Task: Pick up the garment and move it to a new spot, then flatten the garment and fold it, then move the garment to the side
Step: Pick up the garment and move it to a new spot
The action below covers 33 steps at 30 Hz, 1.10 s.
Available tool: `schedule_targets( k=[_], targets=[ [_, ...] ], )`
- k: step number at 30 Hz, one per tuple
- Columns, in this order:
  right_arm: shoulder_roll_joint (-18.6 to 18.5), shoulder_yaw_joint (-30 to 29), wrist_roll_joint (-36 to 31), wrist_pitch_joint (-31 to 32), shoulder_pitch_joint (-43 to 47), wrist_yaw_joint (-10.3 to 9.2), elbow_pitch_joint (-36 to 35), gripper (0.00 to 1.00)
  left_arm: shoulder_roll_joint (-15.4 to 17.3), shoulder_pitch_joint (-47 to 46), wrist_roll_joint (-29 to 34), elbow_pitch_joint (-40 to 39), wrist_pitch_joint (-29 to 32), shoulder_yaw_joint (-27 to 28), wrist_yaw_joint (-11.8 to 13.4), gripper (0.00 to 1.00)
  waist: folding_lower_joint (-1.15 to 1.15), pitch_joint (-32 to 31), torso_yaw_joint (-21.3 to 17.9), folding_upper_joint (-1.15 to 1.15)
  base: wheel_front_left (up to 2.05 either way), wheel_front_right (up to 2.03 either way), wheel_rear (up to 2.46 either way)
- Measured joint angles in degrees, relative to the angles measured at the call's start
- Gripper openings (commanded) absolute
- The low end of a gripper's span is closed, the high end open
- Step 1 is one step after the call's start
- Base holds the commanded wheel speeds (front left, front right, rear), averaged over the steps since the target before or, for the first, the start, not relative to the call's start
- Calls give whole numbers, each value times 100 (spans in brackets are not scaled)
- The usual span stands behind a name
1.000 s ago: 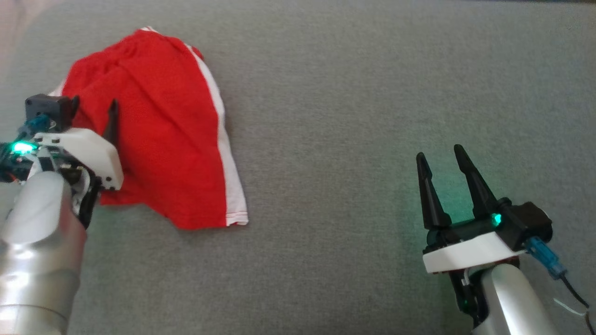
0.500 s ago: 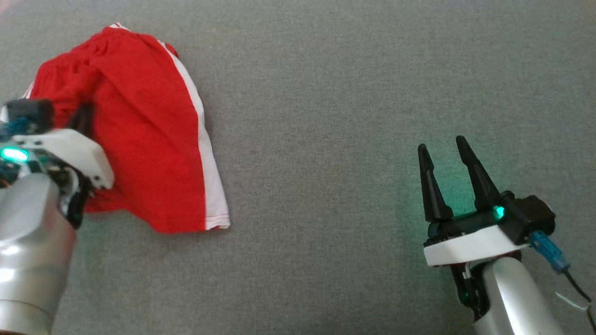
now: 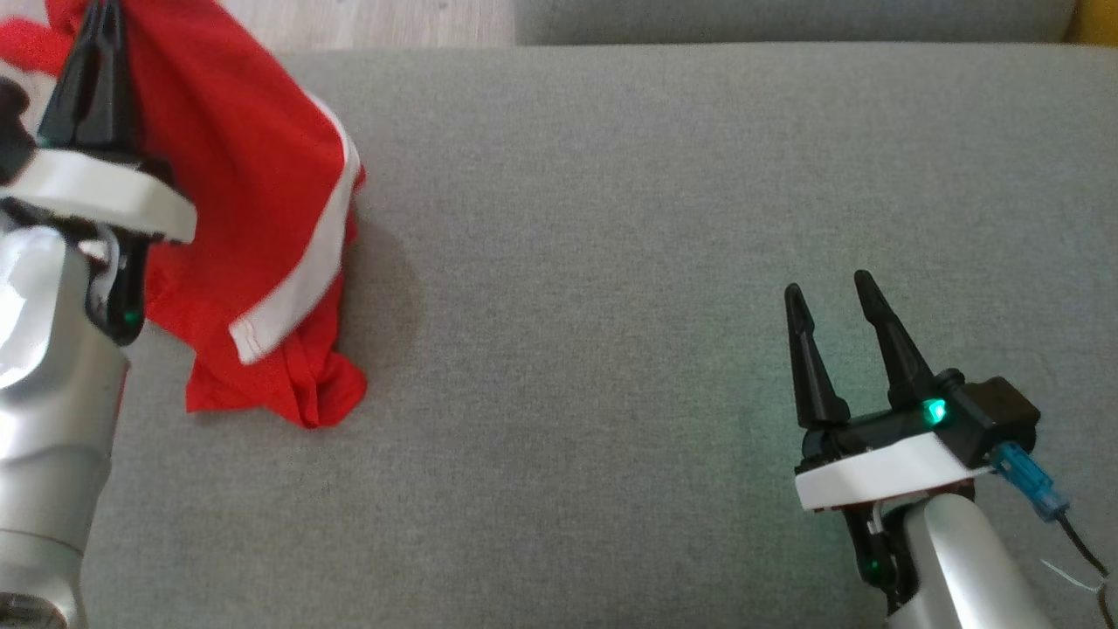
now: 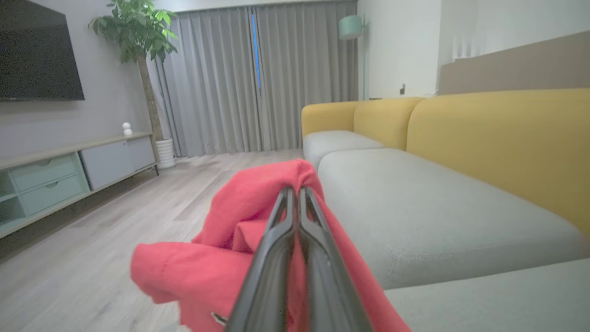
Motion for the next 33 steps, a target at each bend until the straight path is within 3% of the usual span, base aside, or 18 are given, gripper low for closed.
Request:
schedule_targets(
  k=[9, 18, 27, 28, 29, 30, 33],
  targets=[
    [0, 36, 196, 0, 100, 0, 29, 100, -96, 373, 15, -1280, 147, -238, 90, 0, 0, -244, -161, 0, 0, 0, 0],
    [0, 42, 276, 0, 66, 0, -80, 100, -769, 615, 15, -2153, 648, -877, 240, 0, 0, -182, -723, 0, 0, 0, 0],
    [1, 7, 486, -1, -225, 0, -349, 100, -1407, 607, 114, -2068, 726, -1376, 280, 0, 1, 138, -1613, 0, 0, 0, 0],
    [-1, 1, 506, -1, -233, 0, -370, 100, -1432, 594, 115, -1985, 724, -1430, 279, 24, 1, 182, -1706, 0, 0, 0, 0],
    [-1, -10, 521, -1, -246, 0, -392, 100, -1458, 589, 115, -1907, 716, -1480, 266, 85, 1, 226, -1797, 0, 0, 0, 0],
    [-1, -3, 543, -1, -255, 0, -411, 100, -1477, 587, 116, -1826, 694, -1504, 226, 100, 1, 272, -1884, 0, 0, 0, 0],
    [-1, -12, 550, -1, -260, 0, -453, 100, -1504, 561, 129, -1567, 500, -1549, 223, 100, 1, 405, -2085, 0, 0, 0, 0]
  ],
)
